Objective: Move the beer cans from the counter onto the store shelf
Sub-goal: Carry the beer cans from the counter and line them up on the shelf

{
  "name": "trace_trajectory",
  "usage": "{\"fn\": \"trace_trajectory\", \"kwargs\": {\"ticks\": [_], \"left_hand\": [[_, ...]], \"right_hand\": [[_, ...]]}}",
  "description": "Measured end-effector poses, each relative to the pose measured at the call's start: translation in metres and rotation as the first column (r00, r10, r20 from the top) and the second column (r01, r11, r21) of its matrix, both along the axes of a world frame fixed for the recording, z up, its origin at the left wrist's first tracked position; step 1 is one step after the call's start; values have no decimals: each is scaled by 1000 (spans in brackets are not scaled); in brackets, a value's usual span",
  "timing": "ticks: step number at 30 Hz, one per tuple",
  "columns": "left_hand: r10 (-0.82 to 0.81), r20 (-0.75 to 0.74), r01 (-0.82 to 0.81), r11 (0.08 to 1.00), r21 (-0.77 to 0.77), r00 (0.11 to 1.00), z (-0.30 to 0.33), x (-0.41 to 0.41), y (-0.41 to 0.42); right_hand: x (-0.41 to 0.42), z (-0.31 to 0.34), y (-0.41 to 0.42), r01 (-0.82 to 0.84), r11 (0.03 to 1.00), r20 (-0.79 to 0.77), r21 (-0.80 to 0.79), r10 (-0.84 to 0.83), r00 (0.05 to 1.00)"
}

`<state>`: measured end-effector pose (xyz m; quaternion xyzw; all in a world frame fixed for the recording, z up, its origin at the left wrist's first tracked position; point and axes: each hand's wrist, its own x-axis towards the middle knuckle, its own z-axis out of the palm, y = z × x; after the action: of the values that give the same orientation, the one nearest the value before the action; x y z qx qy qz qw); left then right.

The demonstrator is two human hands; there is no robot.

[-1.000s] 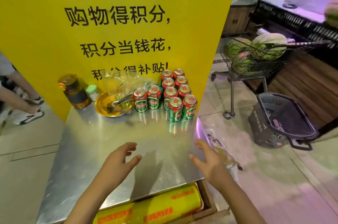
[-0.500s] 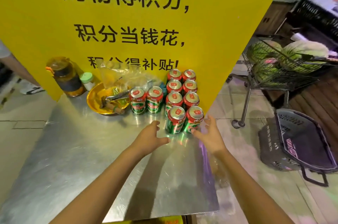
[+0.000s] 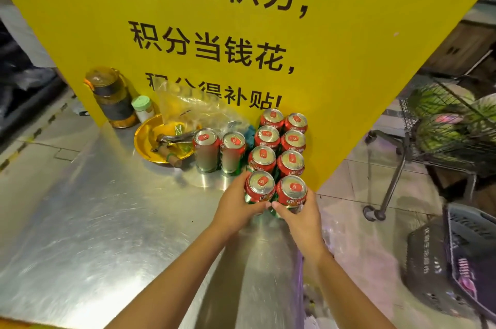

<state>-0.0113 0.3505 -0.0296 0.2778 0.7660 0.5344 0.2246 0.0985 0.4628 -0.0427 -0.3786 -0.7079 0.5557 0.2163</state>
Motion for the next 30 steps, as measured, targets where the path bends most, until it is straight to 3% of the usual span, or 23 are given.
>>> {"fn": "trace_trajectory", "kwargs": {"ticks": [4,9,17,21,30], "left_hand": [[117,-35,-118,993,-27,993,0,11,-8],[248,-17,-249,969,-12,969,9,28,-48],[469,90,-476,876,74,878,59,51,-184],[626,105,-634,770,73,773,80,64,-285],[895,81,-898,440,-12,438,115,92,-558]], "right_hand": [[7,9,-2,-17,1000,-18,7,18,1000],[28,21,-15,-136,985,-38,-110,133,990],[14,72,-90,-389,920,-39,-54,387,921],[-4,97,-173,-545,837,-39,-41,544,838],[-58,122,-442,-838,545,-81,-39,834,546]]}}
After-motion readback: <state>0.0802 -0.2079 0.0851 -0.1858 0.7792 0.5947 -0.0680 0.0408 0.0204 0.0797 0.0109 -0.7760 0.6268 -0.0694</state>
